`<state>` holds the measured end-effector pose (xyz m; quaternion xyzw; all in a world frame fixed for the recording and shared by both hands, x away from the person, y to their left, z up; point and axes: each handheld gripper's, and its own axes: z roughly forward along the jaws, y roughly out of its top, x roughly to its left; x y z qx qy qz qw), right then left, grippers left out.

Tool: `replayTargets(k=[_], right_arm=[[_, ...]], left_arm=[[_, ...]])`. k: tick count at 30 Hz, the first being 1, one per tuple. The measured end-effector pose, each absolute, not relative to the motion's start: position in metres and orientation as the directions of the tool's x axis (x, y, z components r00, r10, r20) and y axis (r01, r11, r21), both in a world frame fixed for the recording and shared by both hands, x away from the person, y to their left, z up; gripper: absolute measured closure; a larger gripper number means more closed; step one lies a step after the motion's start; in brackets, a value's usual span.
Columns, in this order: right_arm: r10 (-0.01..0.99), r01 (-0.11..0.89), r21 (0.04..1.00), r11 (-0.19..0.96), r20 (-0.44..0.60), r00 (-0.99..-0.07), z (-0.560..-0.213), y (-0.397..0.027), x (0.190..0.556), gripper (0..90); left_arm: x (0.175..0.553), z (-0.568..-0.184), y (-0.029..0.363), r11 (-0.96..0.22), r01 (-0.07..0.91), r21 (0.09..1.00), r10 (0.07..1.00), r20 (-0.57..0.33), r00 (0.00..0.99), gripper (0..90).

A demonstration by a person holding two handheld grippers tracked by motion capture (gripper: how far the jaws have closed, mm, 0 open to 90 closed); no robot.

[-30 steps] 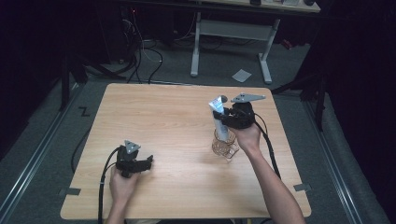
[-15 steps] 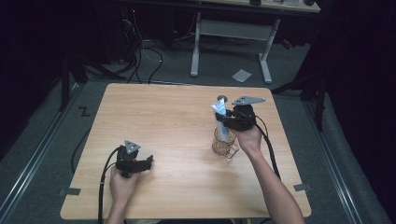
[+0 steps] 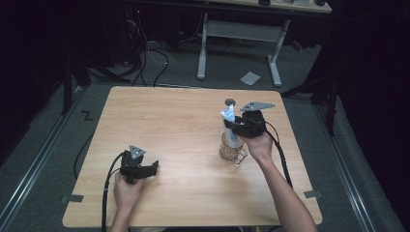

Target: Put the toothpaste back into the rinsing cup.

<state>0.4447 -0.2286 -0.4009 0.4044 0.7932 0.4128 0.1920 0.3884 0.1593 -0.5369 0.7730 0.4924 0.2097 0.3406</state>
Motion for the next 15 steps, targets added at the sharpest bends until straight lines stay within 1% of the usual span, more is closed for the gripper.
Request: replayTargets(k=[4, 10, 15], right_arm=[[0.793, 0.49, 0.812, 0.317, 0.056, -0.606, -0.4021, -0.2306, 0.4441, 63.4], [0.792, 0.482, 0.801, 0.354, 0.018, -0.611, -0.404, -0.2296, 0.4398, 63.3], [0.798, 0.502, 0.798, 0.335, 0.043, -0.601, -0.4071, -0.2346, 0.4396, 63.2]], left_arm=[[0.3884, -0.5369, 0.1593, -0.283, 0.619, 0.733, 0.904, -0.011, 0.427, 19.9], [0.3884, -0.5369, 0.1593, -0.283, 0.619, 0.733, 0.904, -0.011, 0.427, 19.9], [0.3884, -0.5369, 0.1592, -0.283, 0.619, 0.733, 0.904, -0.011, 0.427, 19.9]])
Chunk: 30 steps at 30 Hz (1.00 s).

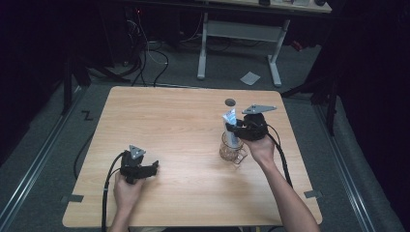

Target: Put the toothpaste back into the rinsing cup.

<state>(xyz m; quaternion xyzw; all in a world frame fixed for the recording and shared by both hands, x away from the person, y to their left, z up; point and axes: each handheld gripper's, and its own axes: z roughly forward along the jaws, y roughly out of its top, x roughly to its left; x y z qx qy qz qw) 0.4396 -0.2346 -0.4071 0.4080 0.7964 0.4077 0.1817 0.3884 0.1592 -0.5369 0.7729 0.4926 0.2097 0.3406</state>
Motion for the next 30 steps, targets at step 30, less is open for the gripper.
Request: replayTargets(k=[30], right_arm=[[0.8, 0.517, 0.777, 0.358, 0.03, -0.6, -0.429, -0.241, 0.429, 62.3]], left_arm=[[0.387, -0.537, 0.159, -0.282, 0.618, 0.734, 0.904, -0.012, 0.427, 19.8]])
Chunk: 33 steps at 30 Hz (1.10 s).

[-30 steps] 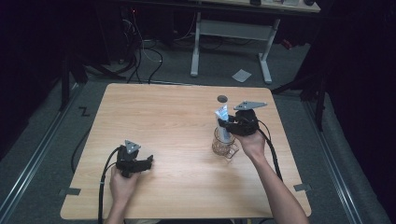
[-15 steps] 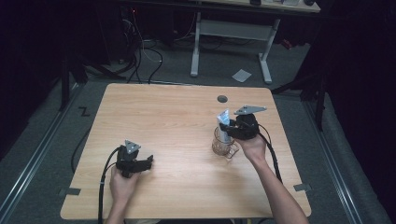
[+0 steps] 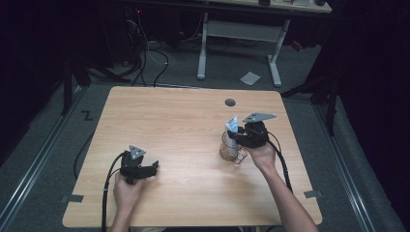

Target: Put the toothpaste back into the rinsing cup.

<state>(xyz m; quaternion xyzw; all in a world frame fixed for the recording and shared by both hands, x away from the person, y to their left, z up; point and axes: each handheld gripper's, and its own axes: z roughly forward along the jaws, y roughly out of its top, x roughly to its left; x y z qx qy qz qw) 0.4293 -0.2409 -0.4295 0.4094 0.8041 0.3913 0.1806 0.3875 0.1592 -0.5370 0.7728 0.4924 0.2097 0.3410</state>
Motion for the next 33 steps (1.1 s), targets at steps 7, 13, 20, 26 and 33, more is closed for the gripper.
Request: replayTargets(k=[7, 13, 20, 26, 33], right_arm=[[0.797, 0.523, 0.773, 0.36, 0.036, -0.603, -0.434, -0.239, 0.429, 61.7], [0.797, 0.505, 0.775, 0.38, 0.003, -0.604, -0.437, -0.238, 0.427, 60.3], [0.799, 0.516, 0.767, 0.38, 0.009, -0.601, -0.442, -0.241, 0.426, 59.9], [0.799, 0.508, 0.775, 0.376, 0.007, -0.602, -0.443, -0.245, 0.421, 59.6], [0.799, 0.521, 0.773, 0.361, 0.031, -0.6, -0.443, -0.252, 0.416, 58.2]], left_arm=[[0.387, -0.537, 0.159, -0.282, 0.618, 0.734, 0.904, -0.012, 0.427, 19.8], [0.387, -0.537, 0.159, -0.282, 0.618, 0.734, 0.904, -0.013, 0.427, 19.8], [0.387, -0.537, 0.159, -0.282, 0.618, 0.734, 0.904, -0.013, 0.427, 19.8], [0.387, -0.537, 0.159, -0.281, 0.618, 0.734, 0.904, -0.014, 0.427, 19.8], [0.387, -0.537, 0.159, -0.282, 0.618, 0.734, 0.904, -0.013, 0.428, 19.8]])
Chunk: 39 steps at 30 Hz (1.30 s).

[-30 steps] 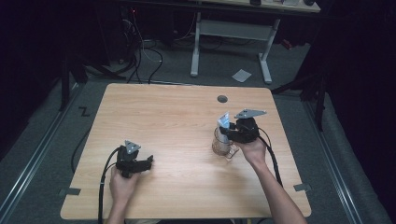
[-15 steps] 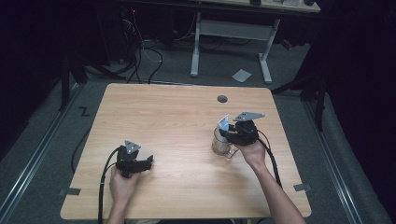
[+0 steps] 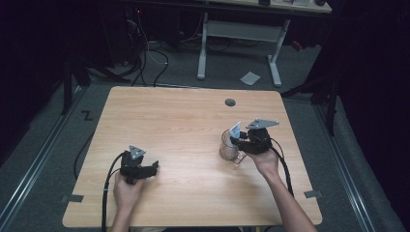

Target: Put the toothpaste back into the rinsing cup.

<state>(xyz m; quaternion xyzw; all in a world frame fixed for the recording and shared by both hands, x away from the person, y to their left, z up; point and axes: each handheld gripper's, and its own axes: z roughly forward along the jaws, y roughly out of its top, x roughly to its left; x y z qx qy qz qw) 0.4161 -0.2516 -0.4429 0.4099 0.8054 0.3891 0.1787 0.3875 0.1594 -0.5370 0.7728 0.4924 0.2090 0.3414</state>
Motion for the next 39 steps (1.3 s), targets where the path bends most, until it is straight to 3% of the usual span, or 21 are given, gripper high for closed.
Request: replayTargets(k=[10, 24, 39], right_arm=[[0.792, 0.523, 0.775, 0.355, 0.048, -0.608, -0.444, -0.256, 0.412, 55.8], [0.796, 0.499, 0.771, 0.396, -0.017, -0.606, -0.441, -0.252, 0.404, 51.6], [0.8, 0.499, 0.796, 0.342, 0.033, -0.599, -0.439, -0.258, 0.399, 38.1]], left_arm=[[0.387, -0.537, 0.159, -0.282, 0.618, 0.734, 0.904, -0.013, 0.427, 19.8], [0.387, -0.537, 0.159, -0.283, 0.619, 0.733, 0.904, -0.013, 0.428, 19.8], [0.387, -0.537, 0.159, -0.283, 0.619, 0.733, 0.904, -0.013, 0.428, 19.8]])
